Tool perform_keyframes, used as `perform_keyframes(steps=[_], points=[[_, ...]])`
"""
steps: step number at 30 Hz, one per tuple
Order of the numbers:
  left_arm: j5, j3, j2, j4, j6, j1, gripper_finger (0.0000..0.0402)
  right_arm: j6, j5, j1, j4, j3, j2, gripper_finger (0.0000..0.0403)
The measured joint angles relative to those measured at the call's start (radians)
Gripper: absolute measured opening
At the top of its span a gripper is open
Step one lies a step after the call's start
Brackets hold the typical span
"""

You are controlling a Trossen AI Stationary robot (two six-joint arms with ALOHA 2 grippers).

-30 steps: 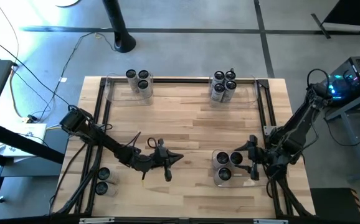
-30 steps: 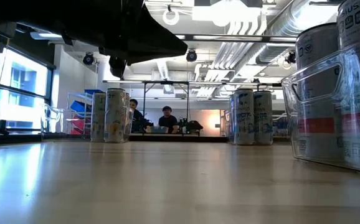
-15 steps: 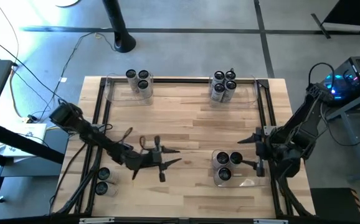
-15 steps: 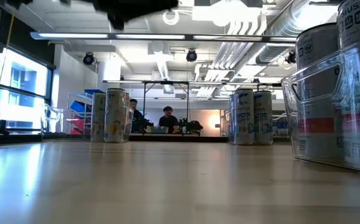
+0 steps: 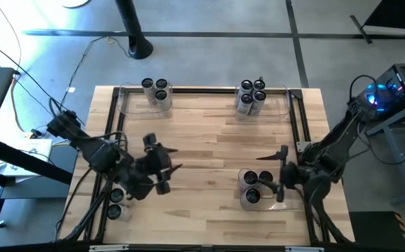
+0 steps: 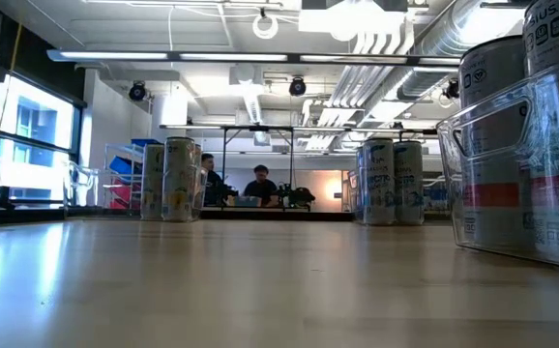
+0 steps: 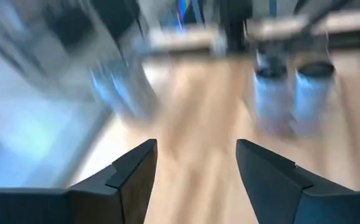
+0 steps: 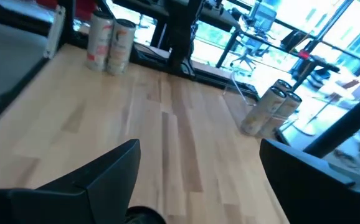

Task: Sort soda cans
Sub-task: Put the white-yellow soda can into the top left transparent bin

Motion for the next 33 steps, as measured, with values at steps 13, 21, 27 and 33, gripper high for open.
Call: perform_keyframes(steps=[13,21,27,33], points=[[0.709,0.086,0.072,-0.543,-1.060,-0.143,0.0216,-0.114,-0.002,-0.085,0.025,0.000,0.150,0.0326],[0.778,-0.006,0.070,-0.552,-1.551,-0.298,0.0216,-0.160,-0.002,-0.084,0.019,0.000,0.154,0.0326],[0.841,-0.042,0.070,-0.598,-1.726,-0.366,0.0246,-0.170,-0.002,-0.084,0.020,0.000,0.154,0.0326],[0.844,-0.100,0.067,-0.602,-1.791,-0.393,0.0304,-0.174,-0.002,-0.084,0.019,0.000,0.154,0.0326]])
